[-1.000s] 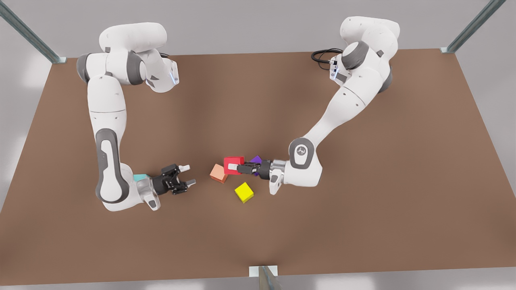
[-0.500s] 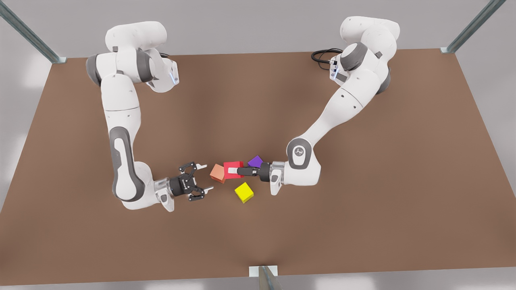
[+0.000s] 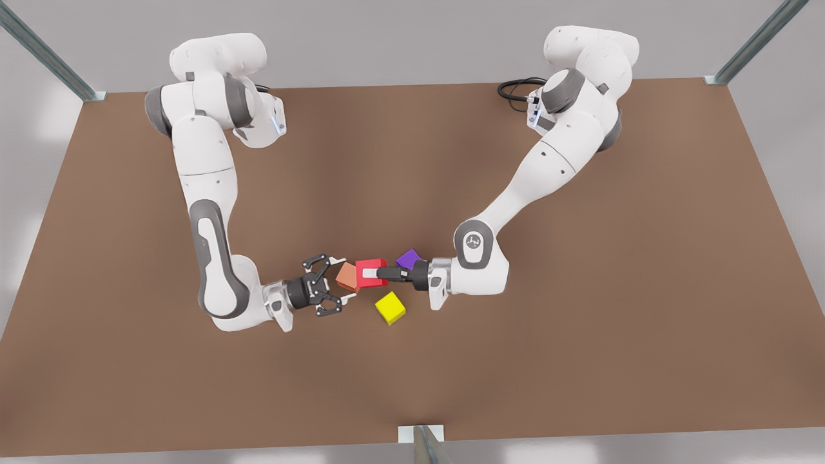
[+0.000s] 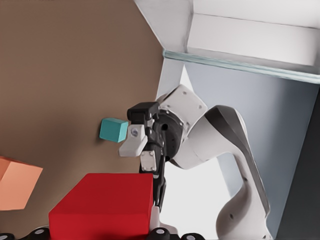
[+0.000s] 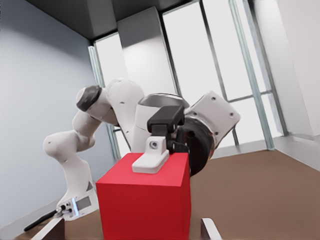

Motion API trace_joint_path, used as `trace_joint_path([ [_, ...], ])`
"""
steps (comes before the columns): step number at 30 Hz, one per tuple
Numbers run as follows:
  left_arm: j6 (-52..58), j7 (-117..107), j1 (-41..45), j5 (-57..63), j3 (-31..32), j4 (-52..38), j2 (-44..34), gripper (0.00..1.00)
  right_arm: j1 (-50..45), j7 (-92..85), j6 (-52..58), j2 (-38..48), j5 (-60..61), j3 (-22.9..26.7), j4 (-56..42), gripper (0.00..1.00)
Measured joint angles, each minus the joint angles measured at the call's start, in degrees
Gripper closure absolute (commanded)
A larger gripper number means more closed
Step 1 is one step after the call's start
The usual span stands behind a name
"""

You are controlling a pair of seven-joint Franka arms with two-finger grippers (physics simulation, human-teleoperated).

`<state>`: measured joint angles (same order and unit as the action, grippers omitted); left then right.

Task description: Pick up red wooden cube and pass to hand red wooden cube and place in blue wooden cube

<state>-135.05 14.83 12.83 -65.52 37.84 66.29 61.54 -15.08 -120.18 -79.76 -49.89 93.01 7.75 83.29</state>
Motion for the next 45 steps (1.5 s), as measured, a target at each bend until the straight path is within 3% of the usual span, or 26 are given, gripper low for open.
trace_joint_path([
  [30,-1.48,4.74,0.44,-0.05,0.0,0.0,0.08,0.32,-4.31,-6.4,-5.96,-0.45,3.83,-1.21,-0.93,0.01],
  [31,-1.49,4.81,0.43,-0.04,0.0,0.0,0.08,0.32,-4.45,-6.33,-6.17,-0.49,3.98,-1.22,-0.97,0.03],
  [32,-1.5,4.87,0.43,-0.04,0.0,0.0,0.08,0.32,-4.53,-6.26,-6.37,-0.52,4.1,-1.23,-1.04,0.37],
  [33,-1.5,4.94,0.43,-0.04,0.0,0.0,0.11,0.32,-4.57,-6.2,-6.55,-0.56,4.2,-1.23,-1.24,0.63],
  [34,-1.52,4.99,0.43,-0.03,0.0,0.0,0.14,0.32,-4.57,-6.14,-6.69,-0.59,4.27,-1.2,-1.5,0.69],
  [40,-1.63,5.62,0.43,-0.49,0.02,-0.01,0.17,0.3,-3.9,-5.77,-7.07,-0.54,4.14,-1.18,-1.69,0.69],
  [41,-1.6,6.23,0.43,-1.15,0.02,-0.01,0.17,0.08,-3.85,-5.71,-7.1,-0.5,4.11,-1.18,-1.7,0.69],
  [42,-1.51,7.21,0.41,-2.14,-0.01,-0.01,0.17,0.0,-3.81,-5.64,-7.12,-0.47,4.09,-1.17,-1.72,0.69],
  [45,-1.23,8.86,-0.41,-2.51,0.0,0.16,-0.06,0.0,-3.2,-5.44,-7.1,-0.36,3.98,-1.08,-1.83,0.69],
])
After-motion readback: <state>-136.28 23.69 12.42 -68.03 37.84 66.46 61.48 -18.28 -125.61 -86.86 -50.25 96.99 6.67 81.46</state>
